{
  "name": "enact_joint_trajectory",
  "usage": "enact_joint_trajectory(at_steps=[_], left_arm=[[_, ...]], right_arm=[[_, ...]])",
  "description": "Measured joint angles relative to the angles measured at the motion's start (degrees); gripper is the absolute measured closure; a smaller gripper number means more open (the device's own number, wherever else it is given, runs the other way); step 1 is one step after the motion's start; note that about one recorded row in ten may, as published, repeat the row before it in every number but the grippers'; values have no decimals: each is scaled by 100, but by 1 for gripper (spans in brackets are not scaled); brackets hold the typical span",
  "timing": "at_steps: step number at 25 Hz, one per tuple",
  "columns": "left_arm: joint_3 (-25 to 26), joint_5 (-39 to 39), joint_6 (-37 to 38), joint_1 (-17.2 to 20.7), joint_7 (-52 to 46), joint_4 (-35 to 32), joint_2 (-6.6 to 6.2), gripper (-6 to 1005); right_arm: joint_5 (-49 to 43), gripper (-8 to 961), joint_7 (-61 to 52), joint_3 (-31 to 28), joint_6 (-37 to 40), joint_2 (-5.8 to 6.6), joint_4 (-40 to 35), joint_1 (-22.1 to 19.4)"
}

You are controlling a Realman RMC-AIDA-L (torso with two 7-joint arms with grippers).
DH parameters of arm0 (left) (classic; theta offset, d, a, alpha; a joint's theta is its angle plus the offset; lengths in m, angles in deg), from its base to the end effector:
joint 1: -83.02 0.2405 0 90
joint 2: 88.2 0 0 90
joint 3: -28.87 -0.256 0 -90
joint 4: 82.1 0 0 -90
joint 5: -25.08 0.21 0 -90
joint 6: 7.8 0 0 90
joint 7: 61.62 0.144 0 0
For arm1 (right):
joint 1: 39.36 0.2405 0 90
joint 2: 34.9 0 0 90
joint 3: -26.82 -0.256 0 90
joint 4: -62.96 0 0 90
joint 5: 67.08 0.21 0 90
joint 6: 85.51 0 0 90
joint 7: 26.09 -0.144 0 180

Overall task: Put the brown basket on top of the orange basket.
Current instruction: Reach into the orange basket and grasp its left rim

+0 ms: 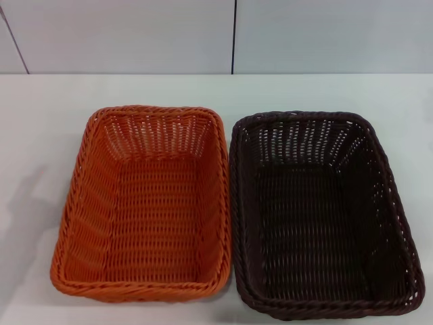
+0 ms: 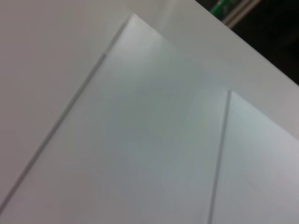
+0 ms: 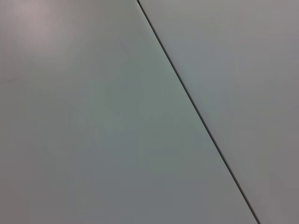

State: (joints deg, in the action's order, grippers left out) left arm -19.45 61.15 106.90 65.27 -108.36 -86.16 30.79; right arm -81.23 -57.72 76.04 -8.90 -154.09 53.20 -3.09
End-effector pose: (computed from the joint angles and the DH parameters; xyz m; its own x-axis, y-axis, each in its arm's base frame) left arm -0.2986 0.2404 0.0648 0.1023 -0.4417 0.8913 0.7717 -0.5301 -0.3513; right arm 0.2759 0.3946 0.0871 0.3311 0.4521 -0.8283 -0.8947 -0.1285 -0.4278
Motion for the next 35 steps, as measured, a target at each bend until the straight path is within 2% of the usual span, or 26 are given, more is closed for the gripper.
enact_joint_trajectory(at_steps=[3,8,9,14,24,35], left_arm=[[187,1,15,21,-2,106,7,228],[218,3,17,27,-1,138,9,229],[424,5,7,-11,-7,315,9,229],[627,8,-6,-85,-77,527,-2,230],[801,20,-51,-62,-305,504,-42,230],[711,71,-209,-138,-528,163,-79,230]], right_arm=[[-1,452,-1,3,3,-2,17,9],[-11,452,-1,9,11,-14,52,12],[-11,452,-1,9,11,-14,52,12],[-30,453,-1,9,12,-16,80,20],[-49,453,-1,9,-27,-10,81,108],[-54,452,11,18,-57,16,70,136]])
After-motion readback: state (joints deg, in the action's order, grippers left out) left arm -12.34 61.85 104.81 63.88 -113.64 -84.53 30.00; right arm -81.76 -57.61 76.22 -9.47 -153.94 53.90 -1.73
